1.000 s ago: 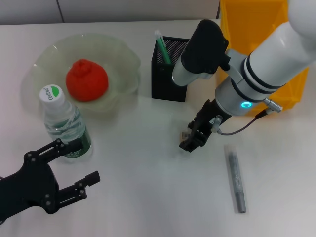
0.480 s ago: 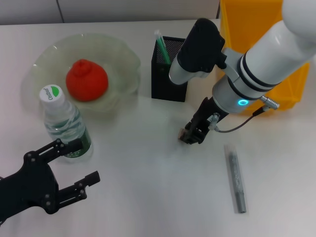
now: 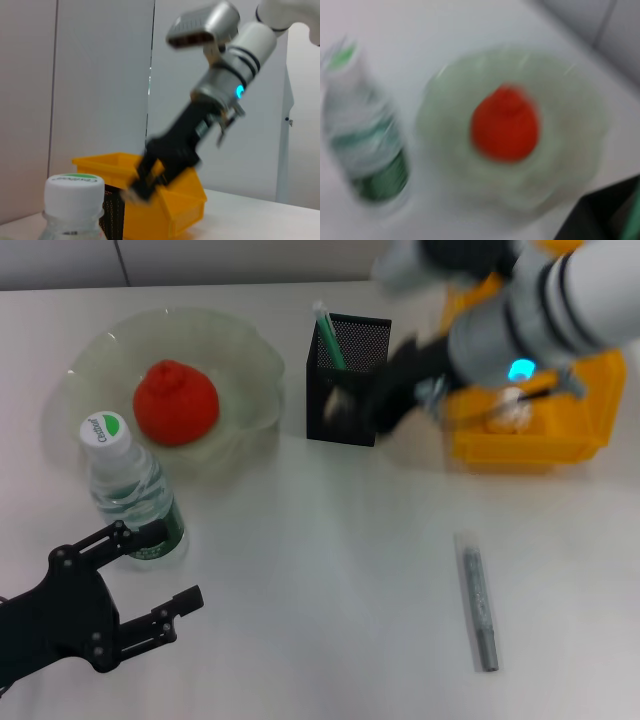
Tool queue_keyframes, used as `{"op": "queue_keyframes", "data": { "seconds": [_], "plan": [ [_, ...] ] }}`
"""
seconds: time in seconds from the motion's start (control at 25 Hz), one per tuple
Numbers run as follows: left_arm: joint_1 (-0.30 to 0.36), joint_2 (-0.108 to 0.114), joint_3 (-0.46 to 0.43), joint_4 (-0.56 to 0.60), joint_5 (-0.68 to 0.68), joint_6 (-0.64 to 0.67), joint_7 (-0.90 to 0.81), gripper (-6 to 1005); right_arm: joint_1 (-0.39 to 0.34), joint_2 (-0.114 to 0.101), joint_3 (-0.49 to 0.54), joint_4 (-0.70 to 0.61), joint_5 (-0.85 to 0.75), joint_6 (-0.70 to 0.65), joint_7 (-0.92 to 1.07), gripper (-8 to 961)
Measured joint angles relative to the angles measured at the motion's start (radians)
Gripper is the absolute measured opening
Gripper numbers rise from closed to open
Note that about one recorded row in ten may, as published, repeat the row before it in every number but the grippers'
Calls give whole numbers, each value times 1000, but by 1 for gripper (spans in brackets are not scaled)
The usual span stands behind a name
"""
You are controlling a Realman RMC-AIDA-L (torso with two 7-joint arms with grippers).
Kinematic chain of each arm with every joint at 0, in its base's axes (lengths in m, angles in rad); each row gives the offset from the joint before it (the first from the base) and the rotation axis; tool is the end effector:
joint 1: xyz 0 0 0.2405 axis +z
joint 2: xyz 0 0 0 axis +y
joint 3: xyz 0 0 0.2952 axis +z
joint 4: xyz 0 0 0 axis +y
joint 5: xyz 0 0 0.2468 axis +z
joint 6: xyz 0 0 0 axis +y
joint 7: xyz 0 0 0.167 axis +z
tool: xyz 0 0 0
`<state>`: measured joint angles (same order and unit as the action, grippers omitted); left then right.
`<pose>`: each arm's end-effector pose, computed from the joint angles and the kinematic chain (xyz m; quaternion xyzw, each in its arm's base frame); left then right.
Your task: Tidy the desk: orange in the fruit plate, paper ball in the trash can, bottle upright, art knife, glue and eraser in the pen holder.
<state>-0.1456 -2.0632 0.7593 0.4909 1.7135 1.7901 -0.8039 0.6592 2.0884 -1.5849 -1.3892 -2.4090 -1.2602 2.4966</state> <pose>-0.3787 0.2286 -0.0395 -0.9047 -0.1288 -0.3485 0.2085 0.1111 0.4277 -0.0854 -0.9667 0.1707 -0.0535 0.1831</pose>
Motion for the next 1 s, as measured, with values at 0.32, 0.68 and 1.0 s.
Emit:
{"op": "queue_keyframes", "data": {
  "seconds": [0.32,0.68,1.0],
  "plan": [
    [-3,-1,0,0,0,0,0,765,-9,-5,150,2,11,121,-6,295],
    [-5,-1,0,0,0,0,0,765,69,-6,175,188,16,191,-64,351],
    [-5,0,0,0,0,0,0,765,30,-5,180,34,8,31,48,401]
  ]
}}
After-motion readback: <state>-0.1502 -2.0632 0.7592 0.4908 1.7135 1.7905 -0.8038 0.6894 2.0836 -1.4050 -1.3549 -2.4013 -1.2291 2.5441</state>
